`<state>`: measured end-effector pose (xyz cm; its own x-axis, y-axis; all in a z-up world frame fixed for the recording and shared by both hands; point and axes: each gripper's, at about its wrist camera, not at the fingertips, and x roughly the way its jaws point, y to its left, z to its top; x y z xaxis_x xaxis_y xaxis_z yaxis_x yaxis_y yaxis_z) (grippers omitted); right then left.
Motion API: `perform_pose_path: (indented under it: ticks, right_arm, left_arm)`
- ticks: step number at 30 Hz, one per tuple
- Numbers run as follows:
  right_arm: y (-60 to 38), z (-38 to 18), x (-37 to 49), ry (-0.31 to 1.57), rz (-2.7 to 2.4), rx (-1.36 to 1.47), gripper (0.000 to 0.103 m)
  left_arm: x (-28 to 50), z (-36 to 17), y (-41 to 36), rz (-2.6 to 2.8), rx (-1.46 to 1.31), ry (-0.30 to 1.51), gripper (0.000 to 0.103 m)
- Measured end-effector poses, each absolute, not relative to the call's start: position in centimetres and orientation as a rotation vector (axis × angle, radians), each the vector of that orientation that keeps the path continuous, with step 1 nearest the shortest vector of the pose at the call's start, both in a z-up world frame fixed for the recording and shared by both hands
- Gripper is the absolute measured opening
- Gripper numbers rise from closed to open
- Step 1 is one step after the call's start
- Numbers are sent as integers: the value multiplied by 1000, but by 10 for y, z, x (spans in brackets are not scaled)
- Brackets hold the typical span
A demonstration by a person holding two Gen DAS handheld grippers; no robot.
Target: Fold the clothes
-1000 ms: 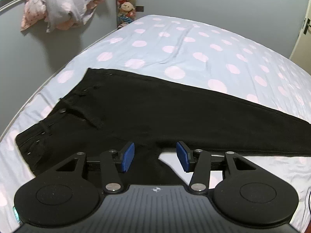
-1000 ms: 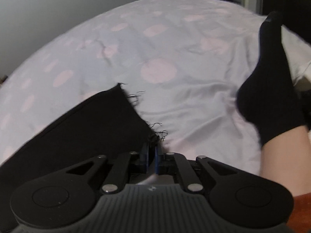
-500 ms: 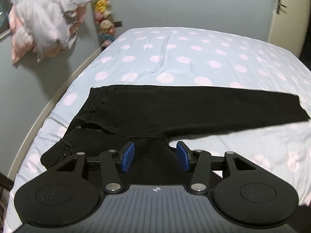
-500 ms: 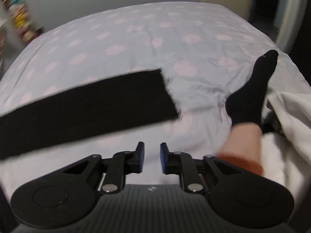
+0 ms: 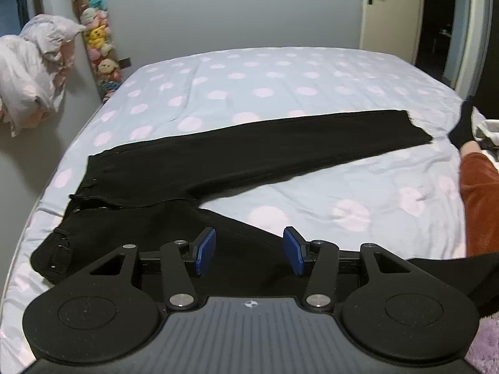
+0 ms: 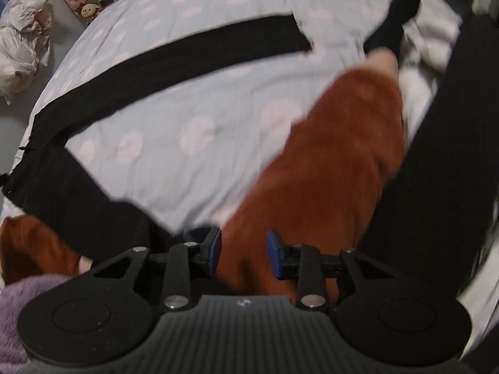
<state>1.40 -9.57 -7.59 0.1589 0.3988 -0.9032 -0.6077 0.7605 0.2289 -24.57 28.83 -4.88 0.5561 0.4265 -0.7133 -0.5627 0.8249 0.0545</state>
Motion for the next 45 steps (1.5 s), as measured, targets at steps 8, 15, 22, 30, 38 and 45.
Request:
perform_pose_path:
  ticks: [8, 15, 22, 30, 38, 45]
  right_arm:
    - [-121, -106, -27, 1272, 738, -115, 25]
    - [-113, -64, -27, 1085, 760, -118, 4]
    - [-115, 1, 17, 826, 654, -156, 2]
    - [-116, -54, 91, 895, 406, -253, 0]
    - [-120, -45, 53, 952, 623, -276, 9]
    - [-113, -63, 20, 1079, 712, -246, 43]
  left_arm:
    - [-257, -51, 271, 572, -206, 750, 58]
    - [-268, -54, 283, 624, -222, 773, 58]
    - [-275, -56, 289, 632, -216, 783, 58]
    - [-285, -52, 302, 662, -171, 809, 58]
    - [-291, -42, 315, 707, -107, 838, 58]
    - [-291, -39, 309, 681, -73, 827, 58]
